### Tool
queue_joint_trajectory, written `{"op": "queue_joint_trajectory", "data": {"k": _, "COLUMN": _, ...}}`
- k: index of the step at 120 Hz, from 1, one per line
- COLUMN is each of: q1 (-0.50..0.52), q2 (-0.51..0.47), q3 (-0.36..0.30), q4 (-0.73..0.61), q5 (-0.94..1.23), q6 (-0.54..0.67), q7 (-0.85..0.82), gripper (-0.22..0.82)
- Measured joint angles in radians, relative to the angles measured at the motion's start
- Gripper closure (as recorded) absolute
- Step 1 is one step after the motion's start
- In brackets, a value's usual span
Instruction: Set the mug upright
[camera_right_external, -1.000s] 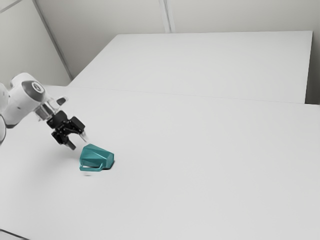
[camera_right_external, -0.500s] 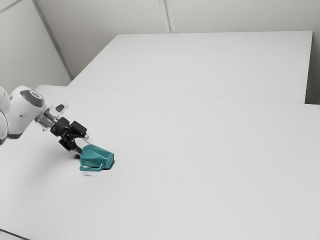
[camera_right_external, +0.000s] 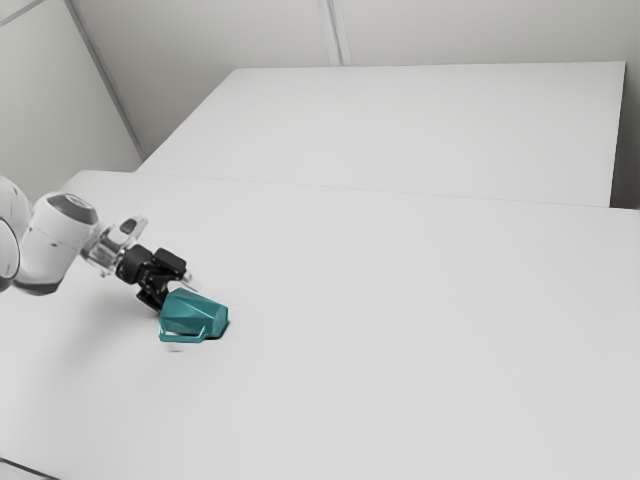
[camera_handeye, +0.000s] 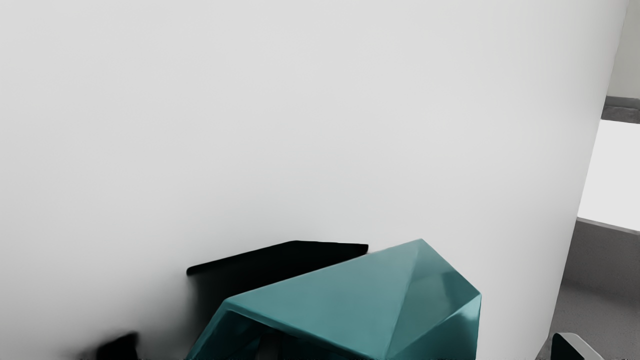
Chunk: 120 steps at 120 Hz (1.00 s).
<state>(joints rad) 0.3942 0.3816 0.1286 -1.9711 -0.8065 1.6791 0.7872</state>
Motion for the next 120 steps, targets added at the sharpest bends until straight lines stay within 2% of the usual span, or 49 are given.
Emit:
{"op": "queue_joint_trajectory", "data": {"k": 16, "q1": 0.0, "q2": -0.002, "q3": -0.007, "q4": -0.002, "q5": -0.004, "q6": -0.011, "q7": -0.002, "gripper": 0.2}}
{"op": "queue_joint_trajectory", "data": {"k": 37, "q1": 0.0, "q2": -0.007, "q3": -0.007, "q4": 0.003, "q5": -0.006, "q6": -0.037, "q7": -0.006, "gripper": 0.53}}
{"op": "queue_joint_trajectory", "data": {"k": 48, "q1": 0.0, "q2": -0.012, "q3": -0.008, "q4": 0.007, "q5": -0.008, "q6": -0.051, "q7": -0.007, "gripper": 0.63}}
{"op": "queue_joint_trajectory", "data": {"k": 75, "q1": 0.0, "q2": -0.025, "q3": -0.025, "q4": 0.009, "q5": -0.018, "q6": -0.074, "q7": -0.011, "gripper": 0.74}}
{"op": "queue_joint_trajectory", "data": {"k": 103, "q1": 0.0, "q2": -0.045, "q3": -0.04, "q4": 0.009, "q5": -0.02, "q6": -0.076, "q7": -0.015, "gripper": 0.77}}
{"op": "queue_joint_trajectory", "data": {"k": 120, "q1": -0.003, "q2": -0.088, "q3": -0.08, "q4": 0.036, "q5": -0.015, "q6": -0.071, "q7": -0.018, "gripper": 0.78}}
